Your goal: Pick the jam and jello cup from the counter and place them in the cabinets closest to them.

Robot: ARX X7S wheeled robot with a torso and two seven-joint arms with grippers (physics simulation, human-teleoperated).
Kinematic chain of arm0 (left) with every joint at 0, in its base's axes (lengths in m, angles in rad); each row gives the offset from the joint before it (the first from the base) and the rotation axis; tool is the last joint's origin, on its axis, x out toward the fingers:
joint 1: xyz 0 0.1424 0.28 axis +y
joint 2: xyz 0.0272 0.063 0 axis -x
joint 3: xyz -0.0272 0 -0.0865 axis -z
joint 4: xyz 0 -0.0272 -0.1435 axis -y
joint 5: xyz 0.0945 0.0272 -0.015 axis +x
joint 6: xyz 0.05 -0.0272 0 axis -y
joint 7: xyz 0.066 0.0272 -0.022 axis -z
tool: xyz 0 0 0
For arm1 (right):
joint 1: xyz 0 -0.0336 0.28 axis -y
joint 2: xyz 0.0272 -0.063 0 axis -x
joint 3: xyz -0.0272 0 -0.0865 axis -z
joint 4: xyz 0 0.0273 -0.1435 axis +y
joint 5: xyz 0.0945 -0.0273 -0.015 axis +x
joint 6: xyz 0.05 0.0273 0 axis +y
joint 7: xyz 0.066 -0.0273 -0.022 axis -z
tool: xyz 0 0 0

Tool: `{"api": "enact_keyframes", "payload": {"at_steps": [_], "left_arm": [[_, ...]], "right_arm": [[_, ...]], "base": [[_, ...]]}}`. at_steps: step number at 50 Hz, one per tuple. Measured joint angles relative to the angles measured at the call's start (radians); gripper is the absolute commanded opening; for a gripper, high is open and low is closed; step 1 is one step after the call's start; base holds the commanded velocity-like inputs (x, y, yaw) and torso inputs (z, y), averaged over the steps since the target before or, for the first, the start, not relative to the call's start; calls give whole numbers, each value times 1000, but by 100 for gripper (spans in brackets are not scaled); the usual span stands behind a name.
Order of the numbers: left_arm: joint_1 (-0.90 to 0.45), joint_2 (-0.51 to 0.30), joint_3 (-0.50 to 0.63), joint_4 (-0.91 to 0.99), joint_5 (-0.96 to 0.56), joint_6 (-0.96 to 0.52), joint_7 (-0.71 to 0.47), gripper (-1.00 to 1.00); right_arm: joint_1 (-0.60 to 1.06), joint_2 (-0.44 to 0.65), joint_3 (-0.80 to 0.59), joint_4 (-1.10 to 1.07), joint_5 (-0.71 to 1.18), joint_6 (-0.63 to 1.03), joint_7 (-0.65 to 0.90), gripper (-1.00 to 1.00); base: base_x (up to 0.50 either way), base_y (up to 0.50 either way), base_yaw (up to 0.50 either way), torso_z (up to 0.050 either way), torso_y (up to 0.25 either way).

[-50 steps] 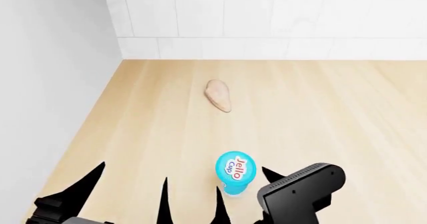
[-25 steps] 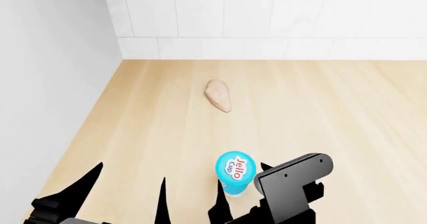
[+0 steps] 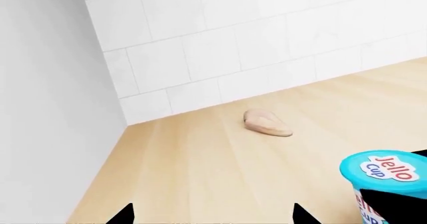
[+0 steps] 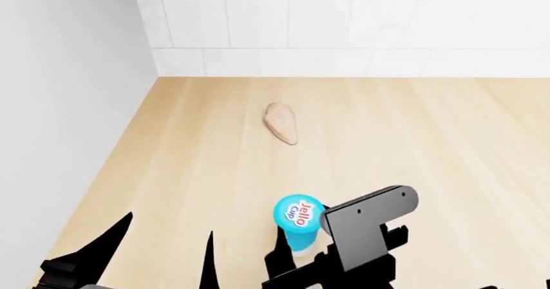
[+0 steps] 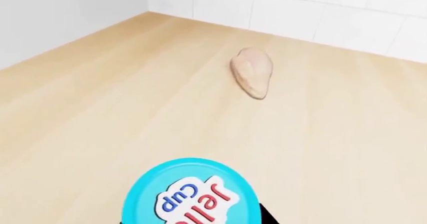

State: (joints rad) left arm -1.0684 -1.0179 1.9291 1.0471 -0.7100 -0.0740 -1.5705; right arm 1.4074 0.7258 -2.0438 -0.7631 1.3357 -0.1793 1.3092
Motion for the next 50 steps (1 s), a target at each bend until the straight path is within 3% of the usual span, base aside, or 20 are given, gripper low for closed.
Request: {"api": "enact_keyframes", "payload": {"at_steps": [18,30,33,37,44,50], "left_arm": [[-1,-13,24,0,19,20,0,100],[-3,-30,56,0,50,45,0,100],[-6,-32,65,0,55,51,0,100],[-5,-31,74,0,64,57,0,100],[-4,-34,101,0,90,72,0,100],[-9,-36,122,0,107,83,0,100]], "right_arm": [[112,35,36,-144,-35,26,113,-100],[558,63,-282,-241,-174,-228,216,-100],[659,75,-299,-252,-167,-260,227,-100],[741,91,-158,-262,-45,-201,238,-100],[705,150,387,-273,345,123,250,-100],[812,184,666,-278,524,222,255,-100]], "base": [[0,0,0,0,0],[0,0,0,0,0],[0,0,0,0,0],[0,0,0,0,0],[0,0,0,0,0],[0,0,0,0,0]]}}
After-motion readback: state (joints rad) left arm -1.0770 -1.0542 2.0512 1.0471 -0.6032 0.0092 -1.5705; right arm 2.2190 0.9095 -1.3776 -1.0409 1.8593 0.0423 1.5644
